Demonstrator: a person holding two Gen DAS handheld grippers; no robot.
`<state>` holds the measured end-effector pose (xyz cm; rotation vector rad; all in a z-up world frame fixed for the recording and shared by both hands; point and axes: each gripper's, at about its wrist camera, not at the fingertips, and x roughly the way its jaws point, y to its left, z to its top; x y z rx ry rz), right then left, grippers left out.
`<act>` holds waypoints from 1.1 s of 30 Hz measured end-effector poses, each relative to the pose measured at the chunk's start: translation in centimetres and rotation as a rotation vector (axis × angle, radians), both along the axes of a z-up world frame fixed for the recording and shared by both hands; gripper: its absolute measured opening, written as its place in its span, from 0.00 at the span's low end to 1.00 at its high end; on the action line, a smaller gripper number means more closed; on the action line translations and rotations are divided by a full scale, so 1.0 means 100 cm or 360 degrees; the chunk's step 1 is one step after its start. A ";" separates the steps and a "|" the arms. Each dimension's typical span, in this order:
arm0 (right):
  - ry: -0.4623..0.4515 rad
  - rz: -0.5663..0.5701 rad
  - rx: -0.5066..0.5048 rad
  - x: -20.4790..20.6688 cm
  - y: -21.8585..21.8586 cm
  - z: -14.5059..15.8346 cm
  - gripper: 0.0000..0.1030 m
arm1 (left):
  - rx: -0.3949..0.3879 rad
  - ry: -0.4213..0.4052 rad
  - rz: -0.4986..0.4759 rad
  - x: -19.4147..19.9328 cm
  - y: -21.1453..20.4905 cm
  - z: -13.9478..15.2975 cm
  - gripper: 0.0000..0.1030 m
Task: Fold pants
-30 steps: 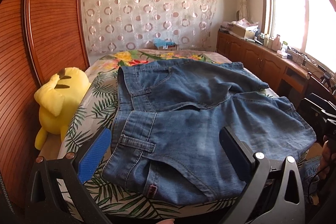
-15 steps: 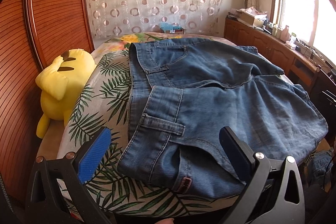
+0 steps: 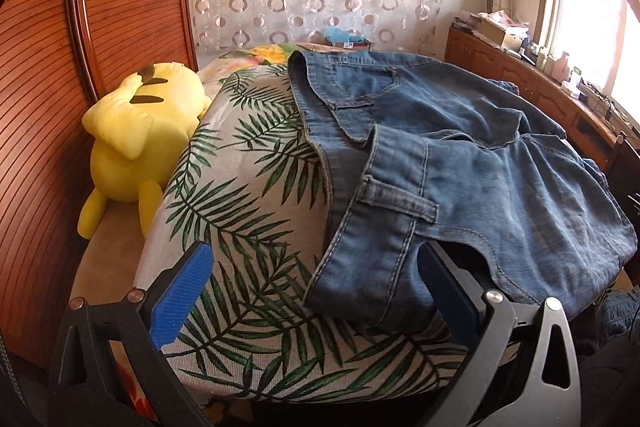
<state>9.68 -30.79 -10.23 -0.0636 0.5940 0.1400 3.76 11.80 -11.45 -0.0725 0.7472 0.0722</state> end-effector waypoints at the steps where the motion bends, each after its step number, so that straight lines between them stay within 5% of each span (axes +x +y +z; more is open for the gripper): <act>1: 0.0014 -0.0008 -0.0005 -0.001 0.000 0.000 0.87 | -0.0007 0.0012 -0.0001 0.000 0.002 -0.002 0.96; 9: 0.0079 -0.0083 0.0002 -0.004 -0.003 0.011 0.87 | -0.0080 0.0088 -0.0050 -0.002 0.006 -0.016 0.92; 11: 0.0085 -0.0092 0.0011 -0.004 -0.003 0.012 0.87 | -0.0112 0.0110 -0.0092 -0.003 0.005 -0.019 0.75; 21: 0.0098 -0.0099 0.0038 -0.004 -0.009 0.011 0.87 | -0.0143 0.0130 -0.0152 -0.005 -0.004 -0.024 0.44; 25: 0.0101 -0.0108 0.0046 0.002 -0.014 0.008 0.87 | -0.0134 0.0100 -0.0164 -0.009 -0.011 -0.012 0.21; 33: 0.0083 -0.0102 0.0055 0.008 -0.015 0.010 0.87 | -0.0097 -0.0061 -0.0171 -0.024 -0.015 0.032 0.14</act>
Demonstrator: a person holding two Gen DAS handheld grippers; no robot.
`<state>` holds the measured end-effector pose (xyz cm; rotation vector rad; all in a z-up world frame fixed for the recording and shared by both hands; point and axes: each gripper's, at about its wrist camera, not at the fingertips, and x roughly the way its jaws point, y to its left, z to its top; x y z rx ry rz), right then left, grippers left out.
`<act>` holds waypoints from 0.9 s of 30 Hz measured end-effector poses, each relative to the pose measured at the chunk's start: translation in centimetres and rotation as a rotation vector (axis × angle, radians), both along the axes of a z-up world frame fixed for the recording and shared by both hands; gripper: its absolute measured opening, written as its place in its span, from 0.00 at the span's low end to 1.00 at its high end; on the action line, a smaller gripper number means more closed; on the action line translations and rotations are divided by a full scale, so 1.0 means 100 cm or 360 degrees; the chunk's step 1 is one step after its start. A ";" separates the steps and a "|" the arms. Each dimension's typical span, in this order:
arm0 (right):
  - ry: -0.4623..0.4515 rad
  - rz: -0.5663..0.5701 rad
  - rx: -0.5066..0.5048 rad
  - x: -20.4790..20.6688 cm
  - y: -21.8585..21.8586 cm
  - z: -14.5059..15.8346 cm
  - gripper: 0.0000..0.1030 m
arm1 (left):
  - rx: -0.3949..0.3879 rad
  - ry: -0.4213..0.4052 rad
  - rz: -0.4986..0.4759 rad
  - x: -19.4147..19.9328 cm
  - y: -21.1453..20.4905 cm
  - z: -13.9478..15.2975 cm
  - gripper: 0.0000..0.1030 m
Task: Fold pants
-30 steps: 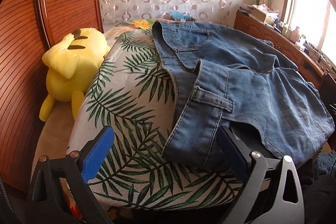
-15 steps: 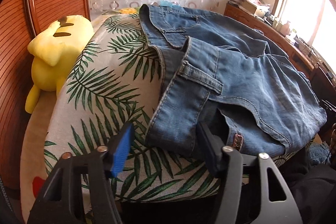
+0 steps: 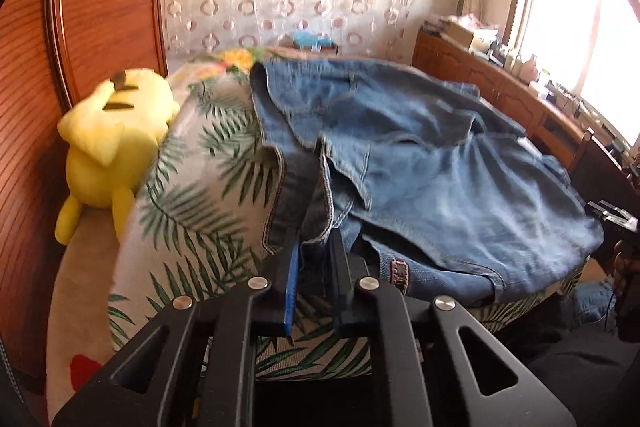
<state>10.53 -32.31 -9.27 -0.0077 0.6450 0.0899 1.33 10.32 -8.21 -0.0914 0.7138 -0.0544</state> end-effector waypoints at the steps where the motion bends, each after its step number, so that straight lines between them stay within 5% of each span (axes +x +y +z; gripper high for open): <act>1: -0.0004 0.0004 0.0002 -0.001 0.000 0.000 0.87 | 0.0007 -0.0020 0.0001 -0.002 0.000 0.006 0.13; 6: -0.0030 0.0025 0.0017 -0.003 -0.001 0.005 0.87 | 0.0065 -0.0114 0.0063 -0.012 0.015 0.034 0.13; 10: -0.0036 0.0048 0.0032 -0.005 -0.001 0.001 0.86 | 0.0064 -0.0060 0.0104 -0.008 0.026 0.023 0.13; 20: 0.0117 0.0111 0.0024 -0.003 -0.008 -0.032 0.67 | 0.0078 0.0064 0.0103 -0.002 0.021 -0.013 0.13; 27: 0.0180 0.0122 0.0000 0.003 -0.012 -0.052 0.42 | 0.0082 0.0063 0.0099 -0.004 0.021 -0.016 0.13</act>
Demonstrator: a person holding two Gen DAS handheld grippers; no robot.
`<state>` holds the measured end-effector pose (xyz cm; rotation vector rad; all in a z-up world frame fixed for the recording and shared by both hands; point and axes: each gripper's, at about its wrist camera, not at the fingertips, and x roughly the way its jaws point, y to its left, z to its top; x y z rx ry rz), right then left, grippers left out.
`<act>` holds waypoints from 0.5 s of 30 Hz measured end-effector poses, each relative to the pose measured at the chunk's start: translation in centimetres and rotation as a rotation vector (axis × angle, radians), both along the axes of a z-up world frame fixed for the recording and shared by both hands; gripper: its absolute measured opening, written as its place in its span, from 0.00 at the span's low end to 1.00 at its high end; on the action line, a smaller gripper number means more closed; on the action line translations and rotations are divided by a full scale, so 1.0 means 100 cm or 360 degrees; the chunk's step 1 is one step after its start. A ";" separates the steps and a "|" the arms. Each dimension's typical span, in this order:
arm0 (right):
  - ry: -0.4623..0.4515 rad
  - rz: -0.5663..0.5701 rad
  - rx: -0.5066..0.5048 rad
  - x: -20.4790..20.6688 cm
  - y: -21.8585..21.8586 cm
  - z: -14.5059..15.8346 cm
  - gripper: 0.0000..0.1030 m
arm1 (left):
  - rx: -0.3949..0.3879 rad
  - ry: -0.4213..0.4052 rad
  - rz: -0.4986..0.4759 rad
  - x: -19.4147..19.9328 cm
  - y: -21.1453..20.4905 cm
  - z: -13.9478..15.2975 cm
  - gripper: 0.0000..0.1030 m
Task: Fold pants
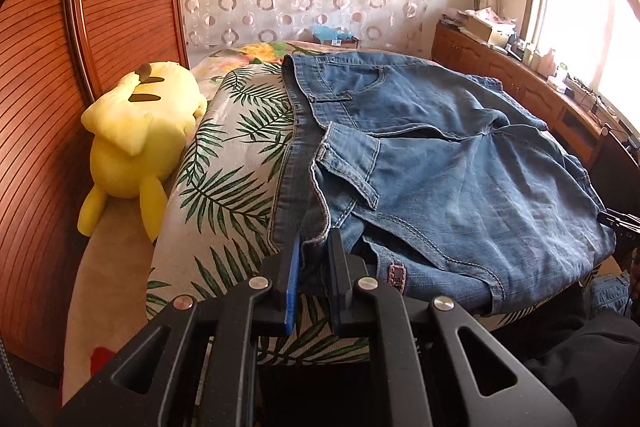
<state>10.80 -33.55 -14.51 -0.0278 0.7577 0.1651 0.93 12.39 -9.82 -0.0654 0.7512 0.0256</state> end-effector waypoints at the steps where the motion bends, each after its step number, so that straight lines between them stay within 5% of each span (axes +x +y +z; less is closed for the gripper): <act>1: 0.0002 0.0012 0.0003 0.001 0.000 -0.001 0.34 | -0.0001 -0.0009 0.0000 -0.001 0.000 0.002 0.13; 6: 0.0028 0.0044 0.0003 0.008 -0.005 0.005 0.07 | -0.0013 -0.0100 -0.0026 -0.012 -0.004 0.021 0.13; 15: -0.0267 0.0119 0.0008 0.004 0.000 0.069 0.05 | -0.0038 -0.0264 -0.0080 -0.026 -0.010 0.061 0.13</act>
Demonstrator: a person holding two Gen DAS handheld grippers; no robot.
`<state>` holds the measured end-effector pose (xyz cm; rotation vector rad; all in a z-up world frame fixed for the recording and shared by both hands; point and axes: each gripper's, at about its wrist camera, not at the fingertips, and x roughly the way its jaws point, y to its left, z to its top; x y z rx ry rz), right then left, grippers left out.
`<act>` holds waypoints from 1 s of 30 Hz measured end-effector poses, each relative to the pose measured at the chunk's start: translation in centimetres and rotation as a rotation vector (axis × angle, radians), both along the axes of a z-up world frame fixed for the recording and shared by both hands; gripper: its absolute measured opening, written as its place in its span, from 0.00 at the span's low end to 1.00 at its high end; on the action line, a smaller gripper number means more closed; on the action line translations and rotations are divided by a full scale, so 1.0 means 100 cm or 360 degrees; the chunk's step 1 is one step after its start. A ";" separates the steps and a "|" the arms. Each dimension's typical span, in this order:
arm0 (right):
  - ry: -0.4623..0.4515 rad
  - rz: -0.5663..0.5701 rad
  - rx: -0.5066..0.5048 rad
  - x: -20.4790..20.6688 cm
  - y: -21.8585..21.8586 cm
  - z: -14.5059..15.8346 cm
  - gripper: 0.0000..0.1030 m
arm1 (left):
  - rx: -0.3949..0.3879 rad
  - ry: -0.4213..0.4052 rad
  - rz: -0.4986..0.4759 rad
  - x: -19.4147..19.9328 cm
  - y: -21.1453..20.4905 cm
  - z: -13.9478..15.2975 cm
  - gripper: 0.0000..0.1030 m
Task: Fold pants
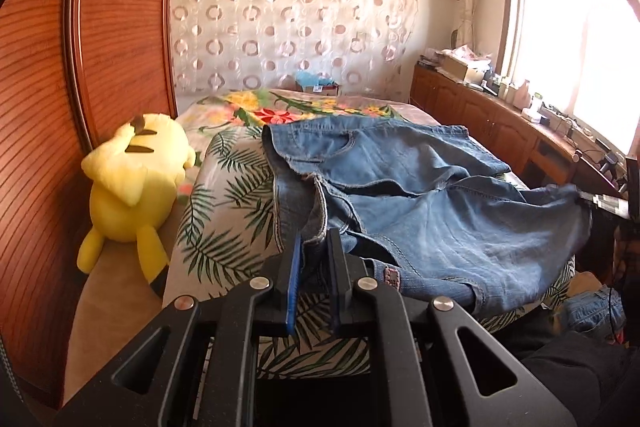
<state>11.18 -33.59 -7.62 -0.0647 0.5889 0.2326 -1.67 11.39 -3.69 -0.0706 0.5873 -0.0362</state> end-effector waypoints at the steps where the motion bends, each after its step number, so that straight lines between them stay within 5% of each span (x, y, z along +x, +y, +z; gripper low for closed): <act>1: -0.0030 0.0022 0.0013 0.006 0.003 0.005 0.05 | -0.0002 -0.0001 0.0002 0.002 0.000 0.000 0.13; 7: -0.0023 0.0219 0.0119 0.053 0.038 0.005 0.05 | -0.0004 0.0075 0.0011 0.012 0.002 -0.019 0.13; 13: 0.0131 0.0408 0.0089 0.071 0.087 -0.031 0.05 | -0.0004 0.0123 0.0007 0.013 -0.001 -0.030 0.13; 15: 0.0139 0.0407 0.0092 0.063 0.083 -0.038 0.09 | -0.0002 0.0131 0.0001 0.013 -0.002 -0.032 0.13; 19: 0.0112 0.0324 0.0115 0.042 0.055 -0.031 0.35 | -0.0001 0.0148 -0.0007 0.013 -0.003 -0.037 0.13; 30: 0.0180 0.0087 0.0060 -0.075 -0.011 -0.038 0.43 | -0.0004 0.0157 -0.0017 0.016 -0.005 -0.040 0.13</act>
